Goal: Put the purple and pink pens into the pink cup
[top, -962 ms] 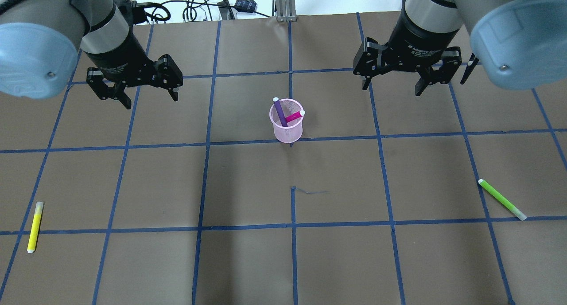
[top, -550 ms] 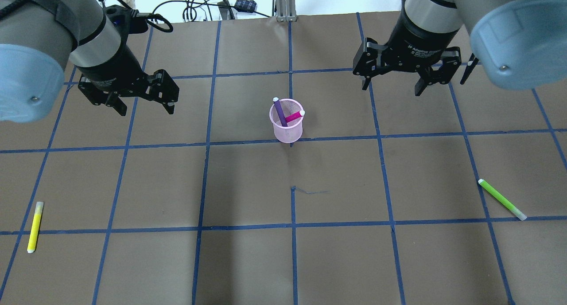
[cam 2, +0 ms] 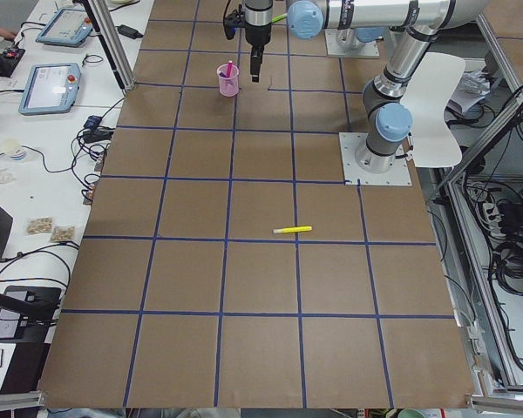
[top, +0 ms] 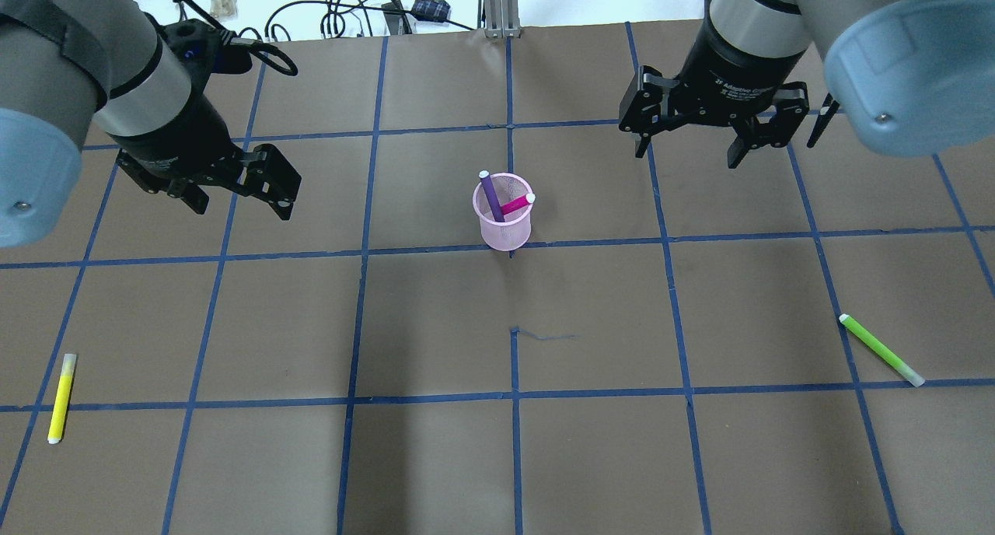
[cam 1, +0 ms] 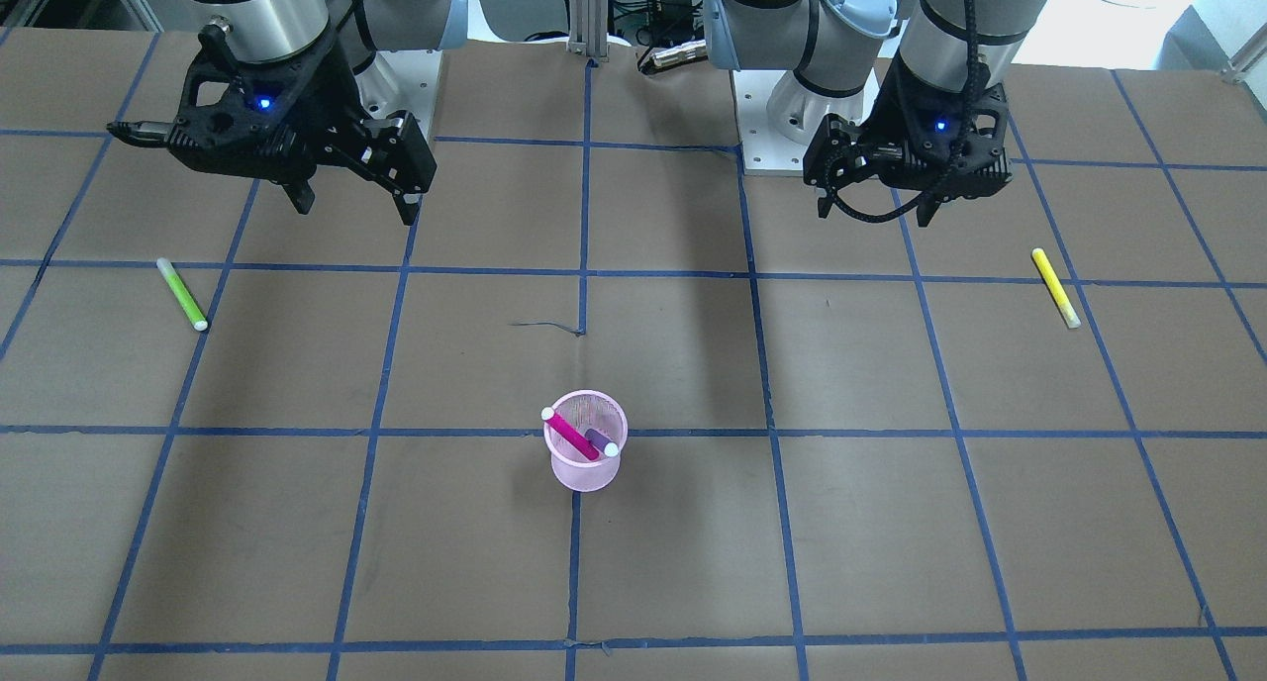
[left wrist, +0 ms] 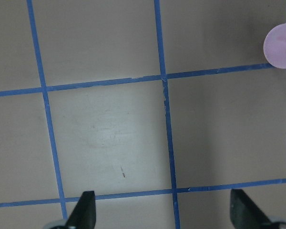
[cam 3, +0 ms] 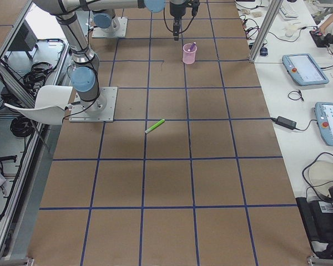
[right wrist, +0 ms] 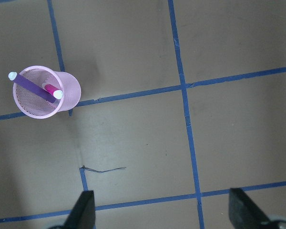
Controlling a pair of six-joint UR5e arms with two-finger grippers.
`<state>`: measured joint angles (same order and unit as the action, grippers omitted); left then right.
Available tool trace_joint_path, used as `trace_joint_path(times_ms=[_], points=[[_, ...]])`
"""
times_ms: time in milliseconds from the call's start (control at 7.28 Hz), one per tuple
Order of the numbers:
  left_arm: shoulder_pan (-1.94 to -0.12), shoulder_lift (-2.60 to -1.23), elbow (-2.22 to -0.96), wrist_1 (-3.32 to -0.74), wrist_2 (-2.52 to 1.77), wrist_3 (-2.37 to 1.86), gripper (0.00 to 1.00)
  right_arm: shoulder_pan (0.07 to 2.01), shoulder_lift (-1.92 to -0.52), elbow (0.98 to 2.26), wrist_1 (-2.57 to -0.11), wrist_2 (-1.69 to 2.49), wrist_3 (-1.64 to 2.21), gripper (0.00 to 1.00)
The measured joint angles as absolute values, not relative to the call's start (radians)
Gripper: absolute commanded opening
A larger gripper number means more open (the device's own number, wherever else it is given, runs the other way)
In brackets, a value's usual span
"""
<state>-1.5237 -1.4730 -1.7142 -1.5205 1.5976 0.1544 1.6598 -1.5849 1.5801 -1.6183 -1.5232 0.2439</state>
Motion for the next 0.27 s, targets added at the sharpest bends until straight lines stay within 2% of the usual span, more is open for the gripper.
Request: trace_joint_path(times_ms=[275], points=[[-1.521, -1.454, -1.717, -1.559, 1.591, 0.127, 1.0, 1.66, -1.585, 1.58, -1.618, -1.522, 0.244, 1.0]])
